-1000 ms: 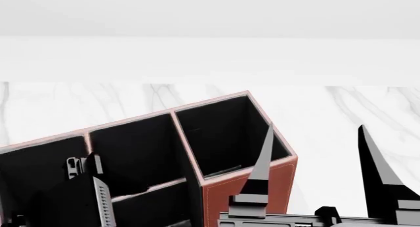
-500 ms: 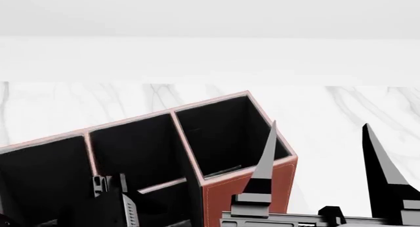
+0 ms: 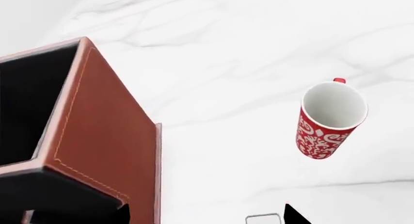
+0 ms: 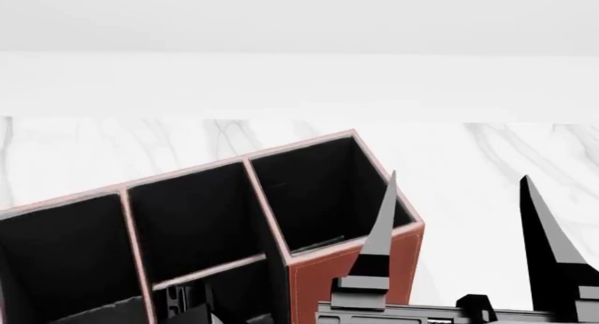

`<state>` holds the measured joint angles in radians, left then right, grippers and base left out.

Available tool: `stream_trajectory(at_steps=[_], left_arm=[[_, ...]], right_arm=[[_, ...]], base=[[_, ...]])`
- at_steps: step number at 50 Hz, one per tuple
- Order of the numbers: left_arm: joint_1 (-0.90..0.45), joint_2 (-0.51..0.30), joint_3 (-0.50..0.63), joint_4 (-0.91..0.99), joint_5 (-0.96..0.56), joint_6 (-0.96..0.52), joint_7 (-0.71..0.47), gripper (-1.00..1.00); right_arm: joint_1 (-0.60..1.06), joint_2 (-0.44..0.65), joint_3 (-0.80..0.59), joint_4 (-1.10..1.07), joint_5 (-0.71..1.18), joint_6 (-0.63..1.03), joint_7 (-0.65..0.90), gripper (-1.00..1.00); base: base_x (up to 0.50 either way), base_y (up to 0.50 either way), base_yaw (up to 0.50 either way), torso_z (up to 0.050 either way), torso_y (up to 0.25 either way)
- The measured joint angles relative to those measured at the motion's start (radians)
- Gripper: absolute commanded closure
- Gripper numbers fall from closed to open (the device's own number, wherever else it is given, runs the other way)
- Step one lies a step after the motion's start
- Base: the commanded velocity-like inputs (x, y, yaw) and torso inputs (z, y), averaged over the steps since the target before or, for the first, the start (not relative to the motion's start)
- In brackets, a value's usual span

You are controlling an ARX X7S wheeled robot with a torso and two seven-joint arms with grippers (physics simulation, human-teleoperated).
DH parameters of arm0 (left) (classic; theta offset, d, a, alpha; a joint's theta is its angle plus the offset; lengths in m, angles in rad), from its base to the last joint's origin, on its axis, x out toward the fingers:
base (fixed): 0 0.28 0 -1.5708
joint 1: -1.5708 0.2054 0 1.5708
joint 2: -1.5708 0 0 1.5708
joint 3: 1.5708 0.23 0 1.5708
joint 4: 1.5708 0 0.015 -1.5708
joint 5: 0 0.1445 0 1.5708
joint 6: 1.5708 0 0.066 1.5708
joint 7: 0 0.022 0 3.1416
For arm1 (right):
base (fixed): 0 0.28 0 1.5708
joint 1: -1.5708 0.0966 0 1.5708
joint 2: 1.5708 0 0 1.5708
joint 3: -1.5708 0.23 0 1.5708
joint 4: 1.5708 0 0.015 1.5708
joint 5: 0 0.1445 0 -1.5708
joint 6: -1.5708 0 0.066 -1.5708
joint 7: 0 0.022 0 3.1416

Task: Pick up the book and place it in the front compartment of the caddy.

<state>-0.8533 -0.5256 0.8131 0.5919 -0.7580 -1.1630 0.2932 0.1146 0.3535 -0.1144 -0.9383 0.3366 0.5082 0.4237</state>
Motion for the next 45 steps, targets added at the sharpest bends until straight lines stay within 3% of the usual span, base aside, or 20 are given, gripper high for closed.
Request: stream_trajectory(at_steps=[45], left_arm=[[0.085,0.010,0.206,-0.112,0.085,-0.010,-0.007,-1.00]], right_arm=[[0.008,0.041,-0.009,-0.005,0.038,-0.015,0.046,-1.00]], base=[[0.00,0.00,0.00,0.000,0.000]])
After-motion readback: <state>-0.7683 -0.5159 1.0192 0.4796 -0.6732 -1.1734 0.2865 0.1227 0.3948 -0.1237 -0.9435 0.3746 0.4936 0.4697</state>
